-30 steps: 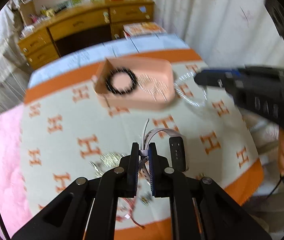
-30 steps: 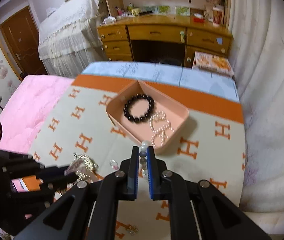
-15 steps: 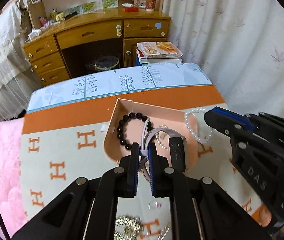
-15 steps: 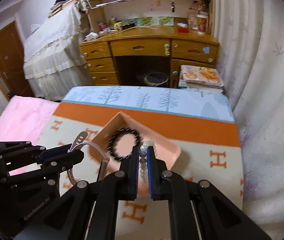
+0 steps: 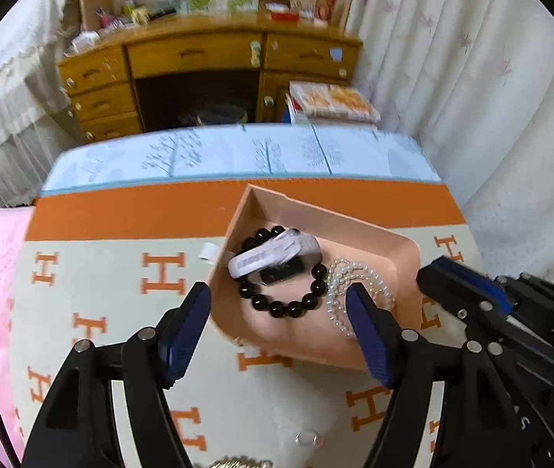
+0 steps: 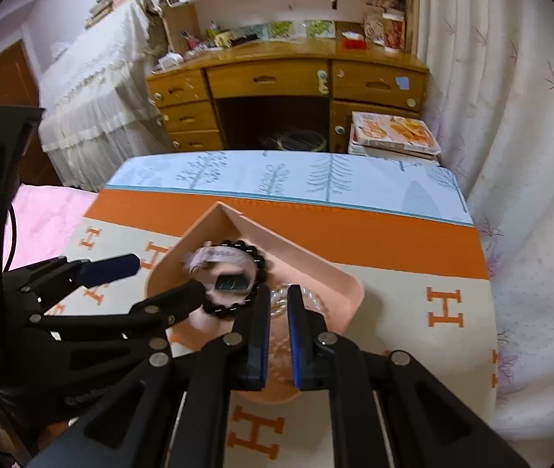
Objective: Organize jewelry
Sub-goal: 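Lower both held pieces into the pink tray and open both tools, then move both open tools back over the remaining jewelry, then grasp the red beaded bracelet with the right tool while the left tool grasps the gold hair comb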
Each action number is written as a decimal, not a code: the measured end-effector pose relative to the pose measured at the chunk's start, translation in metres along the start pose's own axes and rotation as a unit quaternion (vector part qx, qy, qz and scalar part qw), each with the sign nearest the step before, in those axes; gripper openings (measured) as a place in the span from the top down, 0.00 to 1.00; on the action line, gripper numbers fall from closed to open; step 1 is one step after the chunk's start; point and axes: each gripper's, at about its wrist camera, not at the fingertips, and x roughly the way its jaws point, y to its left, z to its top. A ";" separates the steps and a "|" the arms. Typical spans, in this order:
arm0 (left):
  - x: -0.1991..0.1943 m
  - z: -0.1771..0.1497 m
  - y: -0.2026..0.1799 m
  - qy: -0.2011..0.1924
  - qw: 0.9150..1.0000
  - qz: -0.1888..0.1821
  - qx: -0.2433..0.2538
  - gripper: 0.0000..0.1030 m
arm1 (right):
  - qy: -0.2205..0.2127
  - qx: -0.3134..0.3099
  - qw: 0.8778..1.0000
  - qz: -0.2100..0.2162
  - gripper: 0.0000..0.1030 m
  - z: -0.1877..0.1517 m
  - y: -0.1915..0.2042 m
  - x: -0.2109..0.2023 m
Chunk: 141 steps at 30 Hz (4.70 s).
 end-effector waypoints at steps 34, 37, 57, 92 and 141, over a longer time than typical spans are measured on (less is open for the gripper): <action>-0.195 -0.178 0.034 -0.121 0.990 0.057 -0.035 0.14 | -0.085 0.021 0.995 0.056 0.65 -0.146 0.081 -0.153; -0.196 -0.190 0.035 -0.118 0.990 0.069 -0.030 0.13 | -0.075 0.018 0.995 0.060 0.65 -0.158 0.084 -0.149; -0.153 -0.259 0.090 -0.029 0.996 0.070 -0.046 0.13 | -0.005 -0.010 0.999 0.053 0.65 -0.195 0.098 -0.107; -0.090 -0.230 0.127 0.008 0.997 0.034 -0.062 0.13 | 0.108 -0.123 0.982 0.089 0.94 -0.175 0.149 -0.002; -0.021 -0.173 -0.014 0.106 0.988 0.009 0.115 0.75 | 0.023 0.101 0.983 0.153 0.94 -0.180 -0.023 -0.027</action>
